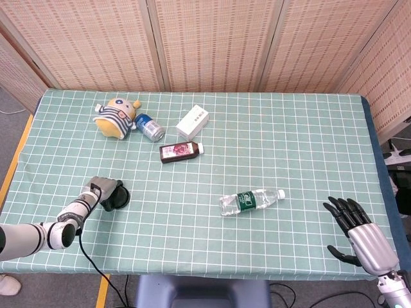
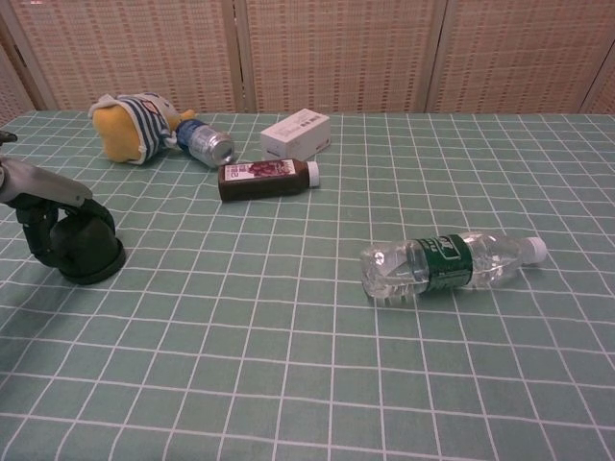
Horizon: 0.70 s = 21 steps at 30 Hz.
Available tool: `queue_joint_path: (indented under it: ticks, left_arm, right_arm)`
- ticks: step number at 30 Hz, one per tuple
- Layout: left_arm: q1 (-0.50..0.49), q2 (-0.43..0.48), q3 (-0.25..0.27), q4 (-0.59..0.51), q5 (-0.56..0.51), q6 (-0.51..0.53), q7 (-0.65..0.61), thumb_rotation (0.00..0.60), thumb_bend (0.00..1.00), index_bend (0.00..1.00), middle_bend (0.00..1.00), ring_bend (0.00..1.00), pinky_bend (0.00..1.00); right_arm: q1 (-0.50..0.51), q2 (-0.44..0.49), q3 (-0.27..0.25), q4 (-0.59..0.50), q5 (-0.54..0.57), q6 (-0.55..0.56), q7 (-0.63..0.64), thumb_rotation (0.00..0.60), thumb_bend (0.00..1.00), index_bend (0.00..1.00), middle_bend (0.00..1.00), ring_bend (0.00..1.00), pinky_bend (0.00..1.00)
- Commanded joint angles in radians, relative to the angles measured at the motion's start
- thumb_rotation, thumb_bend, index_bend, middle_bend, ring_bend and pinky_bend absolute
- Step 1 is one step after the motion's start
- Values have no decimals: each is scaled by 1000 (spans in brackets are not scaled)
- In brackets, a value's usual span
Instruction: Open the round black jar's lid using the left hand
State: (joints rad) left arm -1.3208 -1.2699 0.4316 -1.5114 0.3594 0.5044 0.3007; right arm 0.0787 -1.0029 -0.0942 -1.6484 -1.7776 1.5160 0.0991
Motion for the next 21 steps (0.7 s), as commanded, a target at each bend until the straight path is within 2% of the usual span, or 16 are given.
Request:
queue_joint_path:
  ticks: [1,9,17,21]
  left_arm:
    - [5,9,-3,-18,14,25,5,600,389,600,491,296,335]
    - [52,39,-50,-58,74,102,-11,600,405,763,655,399,404]
    - [112,78,-101,-65,141,96,-53,600,424,799,684,422,441]
    - [152,105,-156,-73,187,83,-114,600,424,801,694,426,447]
  right_arm:
    - [0,0,0,0,-1,0,0,600,145,0,0,0,0]
    - [-1,2,-1,-1,-6,4,5,600,145,0,0,0,0]
    - [-3,1,-3,-2,-10,5,2,600,145,0,0,0,0]
    - [-2,1,-2,-2,-8,4,2,600,145,0,0,0,0]
